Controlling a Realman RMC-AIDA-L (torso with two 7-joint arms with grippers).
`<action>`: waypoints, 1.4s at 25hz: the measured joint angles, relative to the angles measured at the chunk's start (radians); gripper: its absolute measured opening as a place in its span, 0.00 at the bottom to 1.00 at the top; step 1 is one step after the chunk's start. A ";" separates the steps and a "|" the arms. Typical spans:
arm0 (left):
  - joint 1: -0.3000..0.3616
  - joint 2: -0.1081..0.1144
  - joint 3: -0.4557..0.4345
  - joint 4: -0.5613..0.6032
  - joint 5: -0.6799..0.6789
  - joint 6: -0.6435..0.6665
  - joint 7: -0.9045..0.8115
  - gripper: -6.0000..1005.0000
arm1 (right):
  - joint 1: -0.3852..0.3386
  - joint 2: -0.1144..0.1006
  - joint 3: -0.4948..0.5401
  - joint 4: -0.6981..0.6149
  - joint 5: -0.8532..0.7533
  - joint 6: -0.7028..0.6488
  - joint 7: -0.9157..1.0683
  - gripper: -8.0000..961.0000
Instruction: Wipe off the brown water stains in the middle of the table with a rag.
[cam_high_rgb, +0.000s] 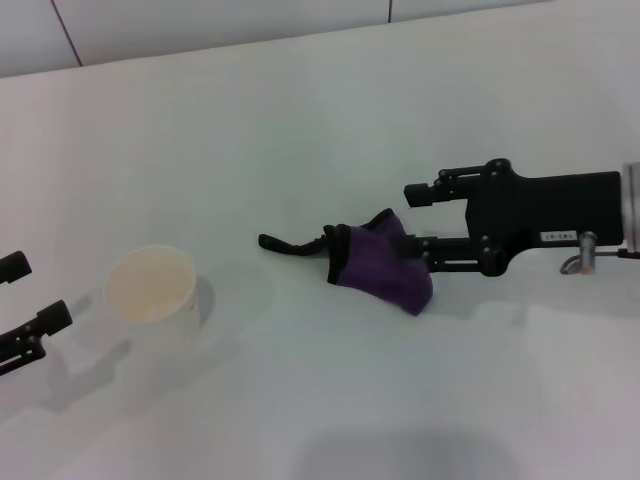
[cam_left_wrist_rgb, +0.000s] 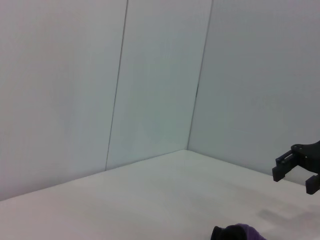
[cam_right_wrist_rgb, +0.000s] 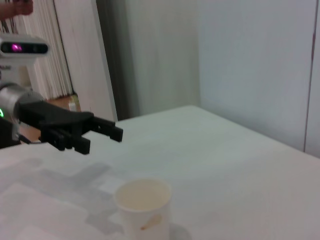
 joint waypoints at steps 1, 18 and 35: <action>0.000 0.000 -0.003 -0.003 0.000 0.000 0.001 0.81 | -0.004 -0.001 0.006 0.006 0.009 -0.006 -0.011 0.62; -0.082 -0.046 0.001 0.004 0.041 -0.010 -0.004 0.81 | 0.017 -0.004 0.052 0.059 0.019 -0.070 -0.056 0.62; -0.177 -0.062 0.076 -0.003 0.093 -0.064 -0.027 0.82 | 0.043 -0.004 0.044 0.085 0.021 -0.071 -0.068 0.62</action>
